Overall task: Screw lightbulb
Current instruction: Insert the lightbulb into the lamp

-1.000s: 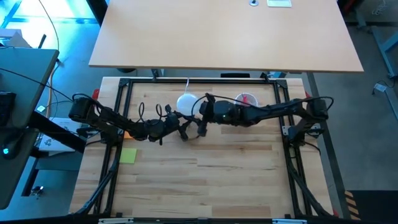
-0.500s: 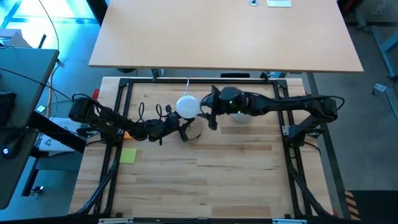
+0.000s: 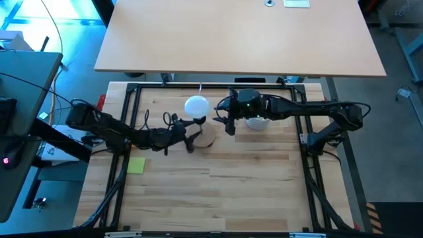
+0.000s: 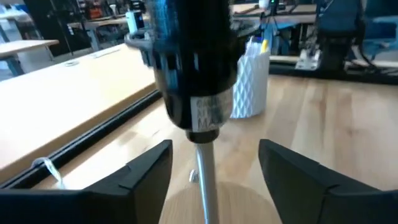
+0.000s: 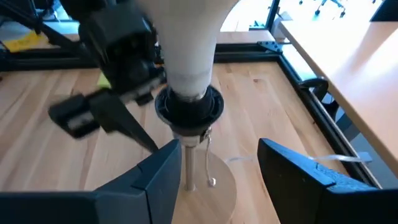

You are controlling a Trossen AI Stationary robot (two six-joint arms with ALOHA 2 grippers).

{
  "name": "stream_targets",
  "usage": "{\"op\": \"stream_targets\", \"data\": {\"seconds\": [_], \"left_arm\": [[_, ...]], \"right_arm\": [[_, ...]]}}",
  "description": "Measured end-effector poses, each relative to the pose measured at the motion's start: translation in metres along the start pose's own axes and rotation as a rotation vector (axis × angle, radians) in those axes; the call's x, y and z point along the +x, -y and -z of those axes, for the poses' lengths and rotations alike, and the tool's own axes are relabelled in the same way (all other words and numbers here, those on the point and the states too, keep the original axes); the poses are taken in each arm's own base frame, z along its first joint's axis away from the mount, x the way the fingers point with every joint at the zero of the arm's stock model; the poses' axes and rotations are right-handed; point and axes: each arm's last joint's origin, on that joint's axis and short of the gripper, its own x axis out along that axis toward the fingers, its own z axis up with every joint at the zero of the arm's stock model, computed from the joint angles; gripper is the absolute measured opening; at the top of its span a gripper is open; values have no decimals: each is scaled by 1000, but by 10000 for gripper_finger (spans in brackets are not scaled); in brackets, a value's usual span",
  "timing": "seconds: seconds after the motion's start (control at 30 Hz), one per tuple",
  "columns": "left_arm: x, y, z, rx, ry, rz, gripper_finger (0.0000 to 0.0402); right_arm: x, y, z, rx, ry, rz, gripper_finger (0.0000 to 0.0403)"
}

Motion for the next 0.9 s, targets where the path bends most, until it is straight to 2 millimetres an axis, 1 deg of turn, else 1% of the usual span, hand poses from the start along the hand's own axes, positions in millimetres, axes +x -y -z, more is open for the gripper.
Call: {"op": "stream_targets", "data": {"seconds": [0.1, 0.23, 0.33, 0.4, 0.47, 0.5, 0.57, 0.63, 0.73, 0.8, 0.83, 0.9], "left_arm": [[-12, -2, -6, -8, -14, 5, 247], [-32, -3, -12, 32, -65, -9, 249], [-50, -6, -18, 55, -85, -85, 242], [-61, -8, -24, 47, -61, -128, 231], [-71, -9, -35, 27, -2, -155, 213], [-75, -10, -41, 24, 31, -163, 202], [-83, -11, -54, 33, 97, -176, 177], [-87, -12, -66, 43, 165, -185, 149], [-90, -13, -78, 64, 250, -181, 105], [-88, -14, -85, 69, 330, -135, 76], [-86, -14, -88, 70, 372, -109, 61], [-82, -15, -92, 74, 442, -71, 34]], "right_arm": [[0, 0, 2, 4, -25, -1, 209], [2, 0, 9, 5, -42, 27, 209], [7, 1, 30, 39, -43, 47, 209], [10, 3, 47, 77, -26, 70, 208], [11, 6, 56, 122, 51, 133, 203], [10, 8, 58, 168, 101, 200, 196], [4, 12, 58, 251, 219, 354, 172], [-5, 14, 51, 269, 353, 405, 136], [-15, 12, 37, 241, 547, 315, 70], [-20, 9, 30, 220, 615, 245, 24], [-21, 9, 26, 215, 633, 225, 13], [-21, 10, 19, 232, 654, 215, 11]]}}
